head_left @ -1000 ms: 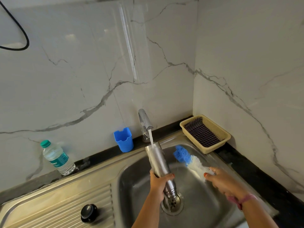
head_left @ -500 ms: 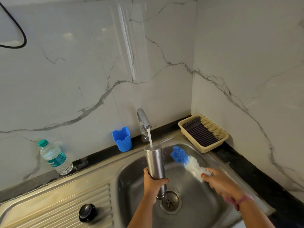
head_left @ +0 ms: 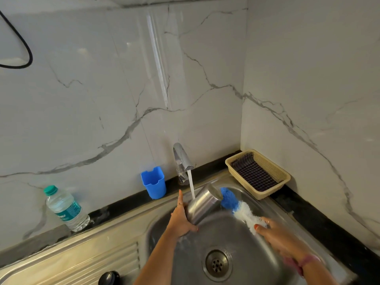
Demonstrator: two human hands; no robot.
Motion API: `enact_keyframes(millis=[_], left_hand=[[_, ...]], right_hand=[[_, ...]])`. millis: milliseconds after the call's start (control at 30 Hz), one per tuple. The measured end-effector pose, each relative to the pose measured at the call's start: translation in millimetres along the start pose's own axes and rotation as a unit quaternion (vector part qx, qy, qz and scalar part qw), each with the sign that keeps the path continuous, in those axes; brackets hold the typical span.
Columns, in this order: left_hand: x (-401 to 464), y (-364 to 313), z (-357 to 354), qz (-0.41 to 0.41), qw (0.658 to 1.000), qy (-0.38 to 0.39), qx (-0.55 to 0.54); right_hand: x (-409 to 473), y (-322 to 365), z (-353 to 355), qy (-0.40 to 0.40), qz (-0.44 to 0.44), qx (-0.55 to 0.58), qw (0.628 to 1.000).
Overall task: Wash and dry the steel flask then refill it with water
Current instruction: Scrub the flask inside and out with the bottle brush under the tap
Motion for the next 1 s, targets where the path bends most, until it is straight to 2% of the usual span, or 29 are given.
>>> enact_keyframes(millis=[400, 700, 1000], left_hand=[[36, -22, 25, -0.031, 0.998, 0.049, 0.024], [45, -21, 21, -0.001, 0.999, 0.04, -0.003], [45, -31, 20, -0.002, 0.998, 0.043, 0.034]], right_hand=[[20, -7, 4, -0.017, -0.035, 0.006, 0.999], [29, -8, 3, -0.018, -0.017, -0.004, 1.0], [27, -4, 5, -0.006, -0.011, -0.006, 1.0]])
Point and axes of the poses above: each hand's wrist, its own x-axis towards the middle knuckle, its own z-axis out of the back of the hand, y = z × x, the point moved 5 cm from there along x, towards the middle knuckle
